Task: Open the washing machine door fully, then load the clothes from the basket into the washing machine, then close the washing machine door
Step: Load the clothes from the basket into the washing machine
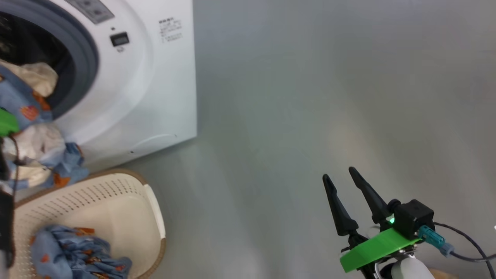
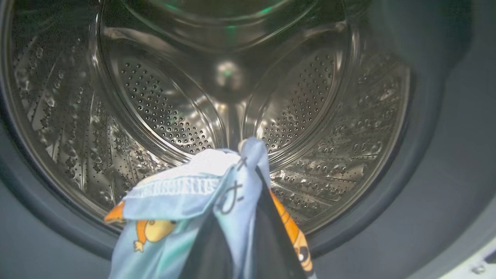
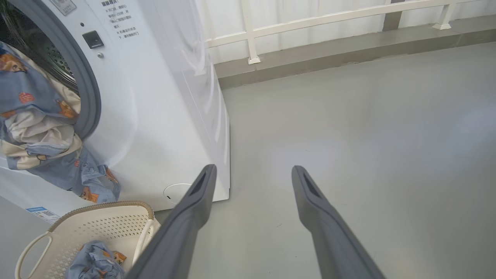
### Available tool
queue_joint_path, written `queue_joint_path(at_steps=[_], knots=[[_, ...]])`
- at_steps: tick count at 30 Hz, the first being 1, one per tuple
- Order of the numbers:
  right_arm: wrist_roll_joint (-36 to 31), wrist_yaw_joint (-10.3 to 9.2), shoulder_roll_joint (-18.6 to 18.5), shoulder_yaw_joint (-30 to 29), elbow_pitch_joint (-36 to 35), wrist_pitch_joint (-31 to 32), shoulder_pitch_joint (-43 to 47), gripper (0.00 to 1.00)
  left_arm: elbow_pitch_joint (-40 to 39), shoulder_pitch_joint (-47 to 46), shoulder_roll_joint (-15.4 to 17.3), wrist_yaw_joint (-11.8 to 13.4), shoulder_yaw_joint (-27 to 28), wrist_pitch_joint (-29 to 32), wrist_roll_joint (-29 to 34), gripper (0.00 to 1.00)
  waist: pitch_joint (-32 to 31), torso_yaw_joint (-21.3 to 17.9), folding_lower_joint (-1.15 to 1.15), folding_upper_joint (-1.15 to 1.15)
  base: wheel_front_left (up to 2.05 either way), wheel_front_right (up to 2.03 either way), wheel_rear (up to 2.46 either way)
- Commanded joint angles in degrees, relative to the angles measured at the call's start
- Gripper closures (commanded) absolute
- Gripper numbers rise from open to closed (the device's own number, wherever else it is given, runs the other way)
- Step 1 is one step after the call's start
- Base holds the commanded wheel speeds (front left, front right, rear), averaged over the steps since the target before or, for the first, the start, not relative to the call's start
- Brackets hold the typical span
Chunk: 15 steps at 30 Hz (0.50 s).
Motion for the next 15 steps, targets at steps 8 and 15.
queue_joint_path(at_steps=[8,15], knots=[[0.41,0.09,-0.01,2.33,-2.65,-0.27,-2.36,0.0,4.06,-8.56,5.89,-1.49,1.87,-0.35,2.37,1.0,8.38,-3.52,0.0,0.0,0.0,0.0,0.0],[1.08,0.09,-0.01,4.86,-3.05,-0.27,-3.42,0.0,9.93,-17.48,8.75,-2.53,0.42,-0.35,4.6,1.0,11.58,-4.38,0.0,0.0,0.0,0.0,0.0]])
